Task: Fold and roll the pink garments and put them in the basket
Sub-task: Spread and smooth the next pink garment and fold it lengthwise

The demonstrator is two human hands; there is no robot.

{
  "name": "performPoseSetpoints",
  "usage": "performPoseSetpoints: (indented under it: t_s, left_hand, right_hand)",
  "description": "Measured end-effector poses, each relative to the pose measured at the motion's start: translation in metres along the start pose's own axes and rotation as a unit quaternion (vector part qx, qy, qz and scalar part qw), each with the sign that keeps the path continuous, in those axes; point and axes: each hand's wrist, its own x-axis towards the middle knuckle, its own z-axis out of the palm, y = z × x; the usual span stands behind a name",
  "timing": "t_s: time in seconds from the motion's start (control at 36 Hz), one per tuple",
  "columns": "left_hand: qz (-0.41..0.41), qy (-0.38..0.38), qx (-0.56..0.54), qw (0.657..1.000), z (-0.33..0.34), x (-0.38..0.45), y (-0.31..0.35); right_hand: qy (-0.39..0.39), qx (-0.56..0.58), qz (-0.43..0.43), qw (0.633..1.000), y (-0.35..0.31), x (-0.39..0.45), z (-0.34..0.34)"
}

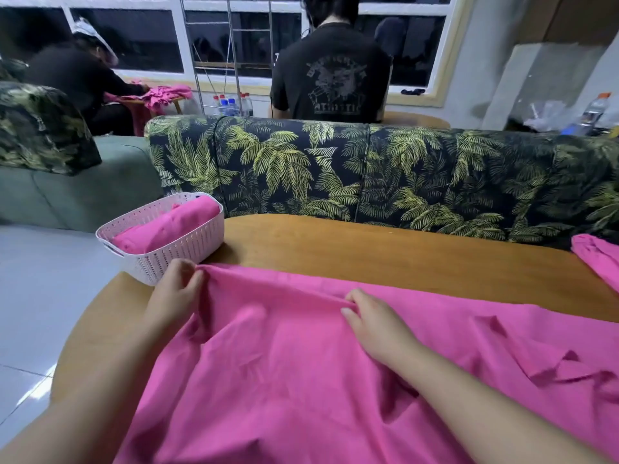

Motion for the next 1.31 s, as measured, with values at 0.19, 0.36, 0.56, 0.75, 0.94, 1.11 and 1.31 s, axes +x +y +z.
performPoseSetpoints:
  t_s: [0.19, 0.36, 0.56, 0.75, 0.94, 1.11, 1.31]
  left_hand:
    - [-0.131, -0.181, -0.071, 0.972, 0.002, -0.018, -0.014]
    - [-0.036, -0.142, -0.019, 0.989, 0.005, -0.027, -0.008]
    - [0.014, -0.027, -0.093, 0.995, 0.005, -0.017, 0.004]
    - [-0.092, -0.172, -0.060, 0.979, 0.004, -0.007, 0.000]
    - [-0.010, -0.093, -0.006, 0.996, 0.005, -0.003, -0.006]
    - [-0.094, -0.089, -0.057, 0.990, 0.019, 0.011, -0.009]
    - [-0.089, -0.144, -0.061, 0.984, 0.025, 0.020, -0.003]
  right_hand:
    - [0.022, 0.010, 0.029, 0.999, 0.013, -0.004, -0.011]
    - [-0.012, 0.002, 0.104, 0.994, 0.015, -0.009, -0.014]
    - [-0.012, -0.017, 0.093, 0.995, 0.014, -0.018, -0.013]
    - [0.030, 0.028, 0.043, 0.998, 0.010, -0.019, -0.016]
    - [0.032, 0.015, 0.059, 0.998, 0.022, -0.016, -0.011]
    - [0.027, 0.015, 0.076, 0.997, 0.030, -0.014, -0.003]
    - [0.008, 0.011, 0.085, 0.996, 0.036, -0.016, 0.002]
